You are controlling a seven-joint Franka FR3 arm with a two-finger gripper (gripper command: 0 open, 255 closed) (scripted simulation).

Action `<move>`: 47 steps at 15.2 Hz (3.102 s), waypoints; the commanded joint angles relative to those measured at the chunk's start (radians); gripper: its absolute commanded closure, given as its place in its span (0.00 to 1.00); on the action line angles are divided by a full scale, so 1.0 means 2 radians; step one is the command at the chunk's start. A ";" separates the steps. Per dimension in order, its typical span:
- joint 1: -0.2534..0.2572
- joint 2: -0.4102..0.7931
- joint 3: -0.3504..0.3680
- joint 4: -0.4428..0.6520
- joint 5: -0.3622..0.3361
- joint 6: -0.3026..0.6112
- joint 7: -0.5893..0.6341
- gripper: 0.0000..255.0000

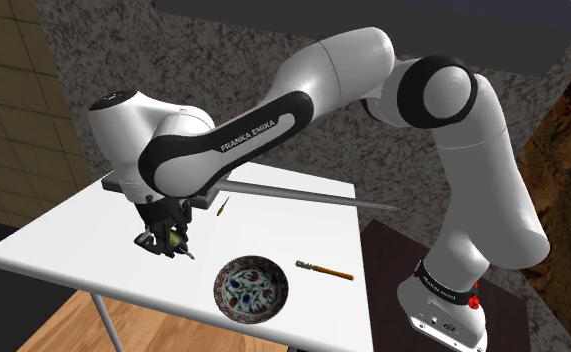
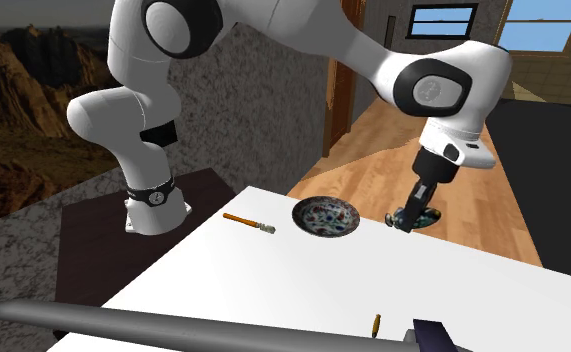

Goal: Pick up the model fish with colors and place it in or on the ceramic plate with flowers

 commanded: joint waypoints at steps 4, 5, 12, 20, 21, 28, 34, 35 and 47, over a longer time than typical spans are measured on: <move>-0.001 -0.013 0.004 0.013 0.006 -0.025 -0.006 1.00; -0.001 -0.016 0.005 0.016 0.008 -0.030 -0.007 1.00; -0.038 -0.139 0.031 -0.172 0.043 0.040 0.007 1.00; -0.061 -0.289 0.061 -0.369 0.116 0.107 -0.003 1.00; -0.060 -0.299 0.063 -0.381 0.122 0.111 -0.005 1.00; -0.057 -0.264 0.058 -0.395 0.096 0.153 0.016 1.00; -0.052 -0.234 0.052 -0.402 0.072 0.184 0.034 1.00; -0.052 -0.234 0.052 -0.402 0.072 0.184 0.034 1.00; -0.052 -0.234 0.052 -0.402 0.072 0.184 0.034 0.00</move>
